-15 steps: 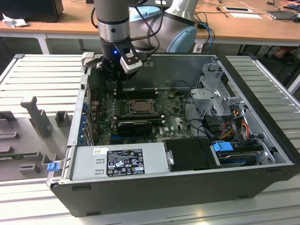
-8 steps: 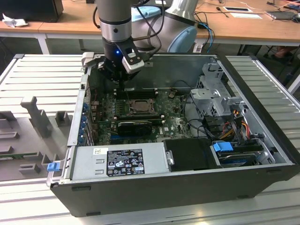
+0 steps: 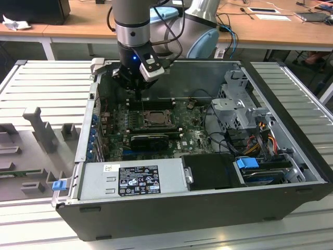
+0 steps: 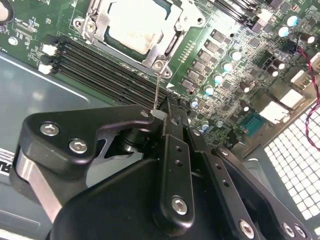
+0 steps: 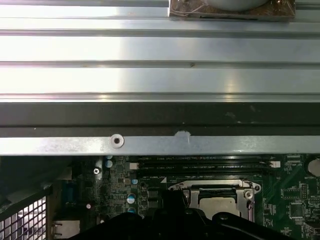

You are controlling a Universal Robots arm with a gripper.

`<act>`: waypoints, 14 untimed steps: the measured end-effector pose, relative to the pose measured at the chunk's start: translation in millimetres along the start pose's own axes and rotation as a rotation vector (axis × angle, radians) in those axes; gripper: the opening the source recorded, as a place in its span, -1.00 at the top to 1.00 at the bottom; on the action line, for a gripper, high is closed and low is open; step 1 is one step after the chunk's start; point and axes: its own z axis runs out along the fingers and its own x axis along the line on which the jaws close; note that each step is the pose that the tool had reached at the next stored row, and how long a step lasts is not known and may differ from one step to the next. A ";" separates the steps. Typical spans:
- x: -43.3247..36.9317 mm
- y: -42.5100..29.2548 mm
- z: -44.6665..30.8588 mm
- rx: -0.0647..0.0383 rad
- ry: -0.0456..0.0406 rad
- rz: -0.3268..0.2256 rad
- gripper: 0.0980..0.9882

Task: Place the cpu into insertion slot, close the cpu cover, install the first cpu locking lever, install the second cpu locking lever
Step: 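Install the first cpu locking lever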

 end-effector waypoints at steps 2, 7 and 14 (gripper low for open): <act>-3.0 0.0 0.1 0.000 0.0000 0.000 0.98; -6.6 0.1 0.2 0.000 0.0000 0.000 0.98; -10.6 0.1 0.4 0.000 0.0001 0.000 0.98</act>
